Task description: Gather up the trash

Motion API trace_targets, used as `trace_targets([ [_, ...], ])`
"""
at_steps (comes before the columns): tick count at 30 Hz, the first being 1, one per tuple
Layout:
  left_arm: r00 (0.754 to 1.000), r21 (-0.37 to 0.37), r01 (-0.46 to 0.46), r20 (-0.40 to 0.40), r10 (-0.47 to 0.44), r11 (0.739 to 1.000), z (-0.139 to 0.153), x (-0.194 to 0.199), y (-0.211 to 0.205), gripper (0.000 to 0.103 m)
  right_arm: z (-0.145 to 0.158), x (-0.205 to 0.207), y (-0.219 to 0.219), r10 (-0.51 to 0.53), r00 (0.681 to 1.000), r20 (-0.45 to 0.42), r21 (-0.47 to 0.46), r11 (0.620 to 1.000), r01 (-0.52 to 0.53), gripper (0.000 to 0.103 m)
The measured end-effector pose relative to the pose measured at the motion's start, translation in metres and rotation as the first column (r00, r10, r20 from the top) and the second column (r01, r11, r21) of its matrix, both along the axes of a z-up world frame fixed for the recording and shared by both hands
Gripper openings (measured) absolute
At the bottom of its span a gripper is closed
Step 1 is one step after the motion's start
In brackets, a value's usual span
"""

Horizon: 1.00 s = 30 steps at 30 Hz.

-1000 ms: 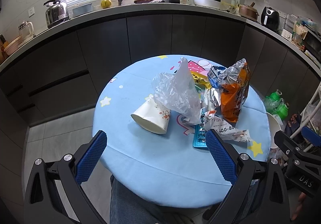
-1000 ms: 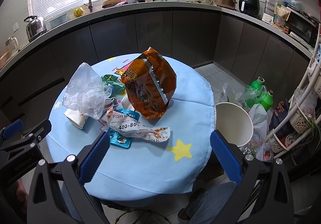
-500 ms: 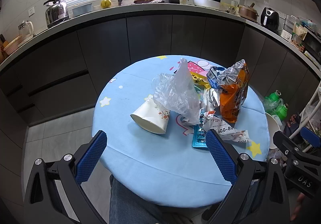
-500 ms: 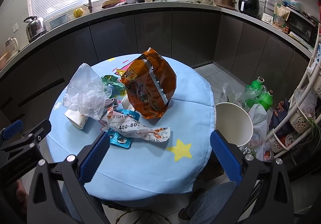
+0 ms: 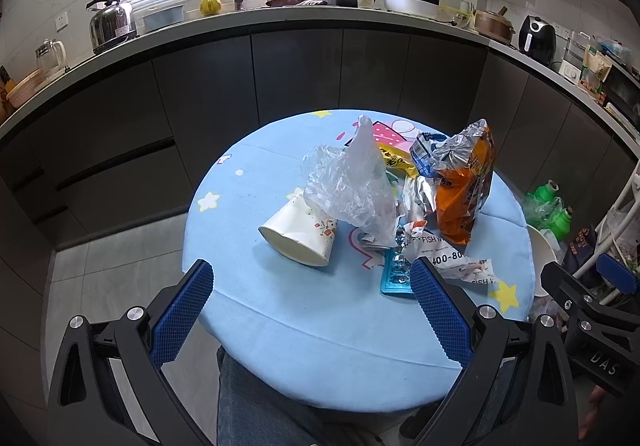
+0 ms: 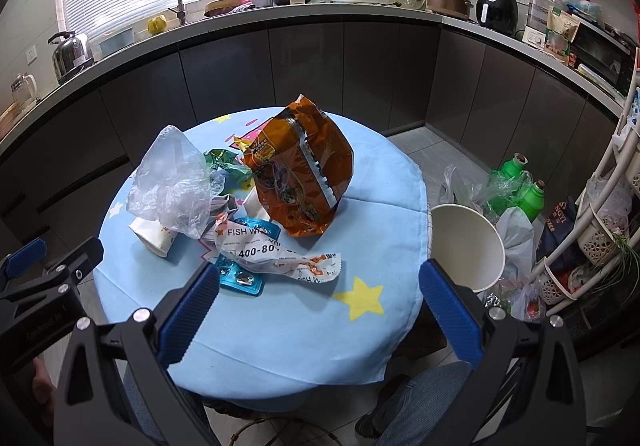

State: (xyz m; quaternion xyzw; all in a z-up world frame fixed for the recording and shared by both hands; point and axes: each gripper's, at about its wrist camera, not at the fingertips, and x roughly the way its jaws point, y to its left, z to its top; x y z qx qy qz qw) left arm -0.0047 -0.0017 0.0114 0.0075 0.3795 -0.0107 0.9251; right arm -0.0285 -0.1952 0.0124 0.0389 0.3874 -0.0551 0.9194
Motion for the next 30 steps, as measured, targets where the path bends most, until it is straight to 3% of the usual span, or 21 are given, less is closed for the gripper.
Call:
trace_targets([
  [30,1.0,-0.012,0.003,-0.024,-0.003,1.0,-0.003,0.011,-0.002,0.094,-0.005,0.008,0.001,-0.001,1.0,-0.017,0.005,1.0,0.001,0.1],
])
